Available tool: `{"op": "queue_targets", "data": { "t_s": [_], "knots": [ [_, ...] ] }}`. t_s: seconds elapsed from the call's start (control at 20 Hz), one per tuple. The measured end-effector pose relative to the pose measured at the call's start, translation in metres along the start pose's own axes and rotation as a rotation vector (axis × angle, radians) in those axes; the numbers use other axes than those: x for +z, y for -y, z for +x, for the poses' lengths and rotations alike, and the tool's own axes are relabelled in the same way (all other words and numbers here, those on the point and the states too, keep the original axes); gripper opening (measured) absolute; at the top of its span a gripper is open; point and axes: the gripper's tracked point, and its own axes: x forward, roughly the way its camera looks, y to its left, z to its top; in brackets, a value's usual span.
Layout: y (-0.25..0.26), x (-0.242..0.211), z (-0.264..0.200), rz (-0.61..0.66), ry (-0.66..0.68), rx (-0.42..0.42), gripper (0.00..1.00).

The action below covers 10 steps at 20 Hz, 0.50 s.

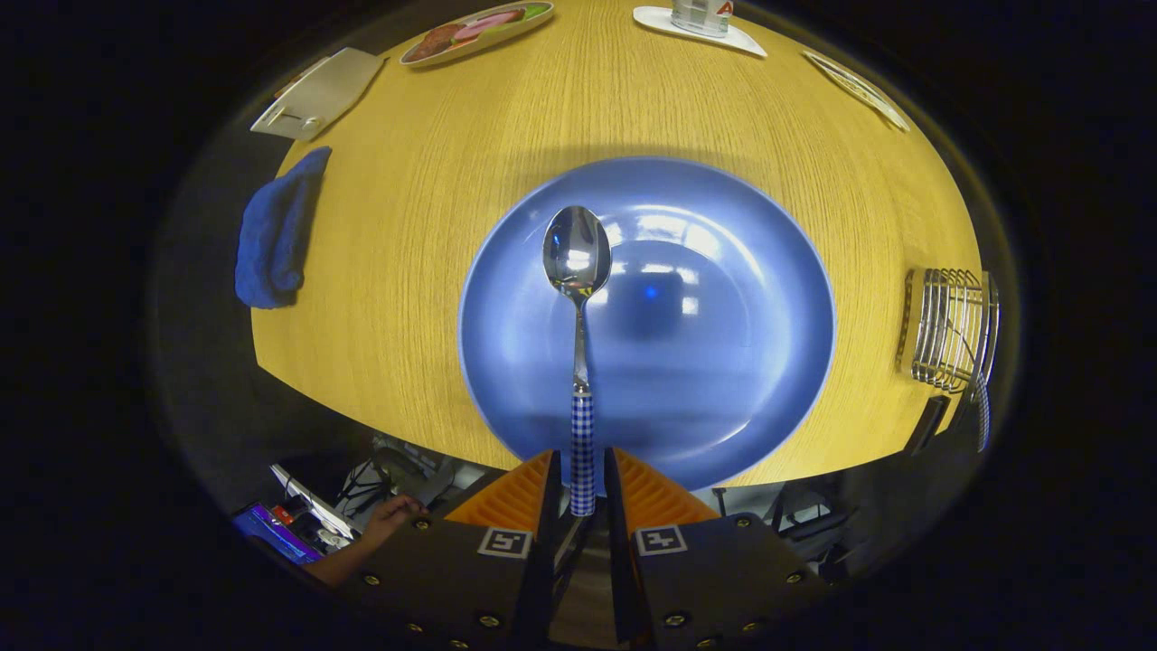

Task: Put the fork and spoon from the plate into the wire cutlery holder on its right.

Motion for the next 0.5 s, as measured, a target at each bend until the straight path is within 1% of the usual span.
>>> {"op": "queue_targets", "data": {
  "t_s": [0.15, 0.25, 0.3, 0.35, 0.4, 0.45, 0.5],
  "knots": [
    [0.005, 0.000, 0.007, -0.016, -0.013, -0.020, 0.28],
    [0.002, -0.001, 0.015, -0.021, -0.019, -0.003, 0.28],
    [0.005, -0.003, 0.015, -0.042, -0.038, -0.014, 0.20],
    [0.012, -0.002, 0.016, -0.064, -0.037, -0.039, 0.20],
    [0.015, -0.003, 0.027, -0.048, -0.033, -0.040, 0.20],
    [0.016, -0.002, 0.011, -0.072, -0.060, -0.040, 0.05],
    [0.019, -0.004, 0.011, -0.078, -0.057, -0.034, 0.05]
  ]
}}
